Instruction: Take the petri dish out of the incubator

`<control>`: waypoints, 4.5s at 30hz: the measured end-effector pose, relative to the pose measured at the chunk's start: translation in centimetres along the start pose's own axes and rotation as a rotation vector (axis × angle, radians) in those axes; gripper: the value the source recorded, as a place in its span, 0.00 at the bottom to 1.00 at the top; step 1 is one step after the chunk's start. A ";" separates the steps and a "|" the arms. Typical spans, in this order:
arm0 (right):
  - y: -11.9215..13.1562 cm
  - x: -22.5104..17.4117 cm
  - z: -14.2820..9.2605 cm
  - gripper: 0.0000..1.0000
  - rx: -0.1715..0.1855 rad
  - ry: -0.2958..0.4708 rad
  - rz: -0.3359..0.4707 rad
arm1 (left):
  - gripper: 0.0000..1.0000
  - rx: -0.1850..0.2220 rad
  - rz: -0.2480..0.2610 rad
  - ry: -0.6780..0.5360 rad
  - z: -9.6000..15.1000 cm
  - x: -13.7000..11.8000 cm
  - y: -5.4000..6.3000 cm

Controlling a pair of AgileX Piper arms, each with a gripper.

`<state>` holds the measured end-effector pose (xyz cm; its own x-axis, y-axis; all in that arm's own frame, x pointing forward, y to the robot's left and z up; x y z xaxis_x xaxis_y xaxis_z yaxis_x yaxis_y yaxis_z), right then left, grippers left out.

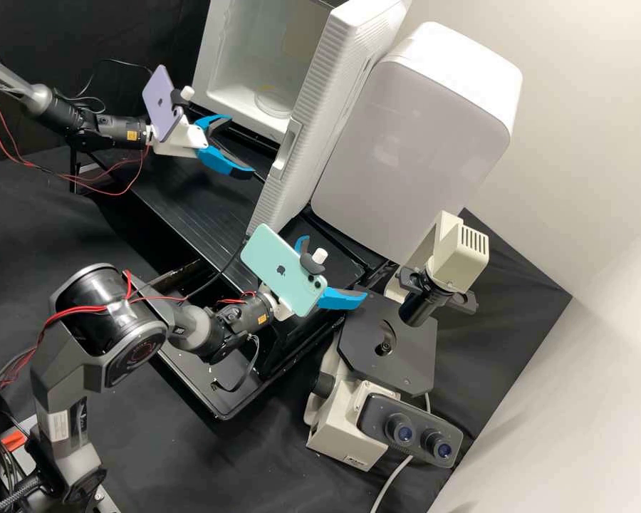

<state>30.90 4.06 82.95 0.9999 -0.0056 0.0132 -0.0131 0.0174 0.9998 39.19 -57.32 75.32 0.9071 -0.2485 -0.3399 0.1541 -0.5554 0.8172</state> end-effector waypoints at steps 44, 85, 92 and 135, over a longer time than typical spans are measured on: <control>0.0 0.0 0.0 1.00 0.000 0.000 0.000 | 1.00 0.001 -0.061 0.156 -1.3 5.5 2.4; 0.0 0.0 0.0 1.00 0.000 0.000 0.000 | 1.00 -0.104 0.099 0.175 1.3 2.2 7.5; 0.0 0.0 0.0 1.00 0.000 0.000 0.000 | 1.00 -0.083 0.128 0.174 1.8 2.7 9.0; 0.0 0.0 0.0 1.00 0.000 0.000 0.000 | 1.00 -0.140 0.001 0.334 -1.4 10.5 8.0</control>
<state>30.90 4.06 82.95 0.9999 -0.0056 0.0132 -0.0131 0.0174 0.9998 50.51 -63.22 78.90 0.9817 0.0371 -0.1868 0.1841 -0.4356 0.8811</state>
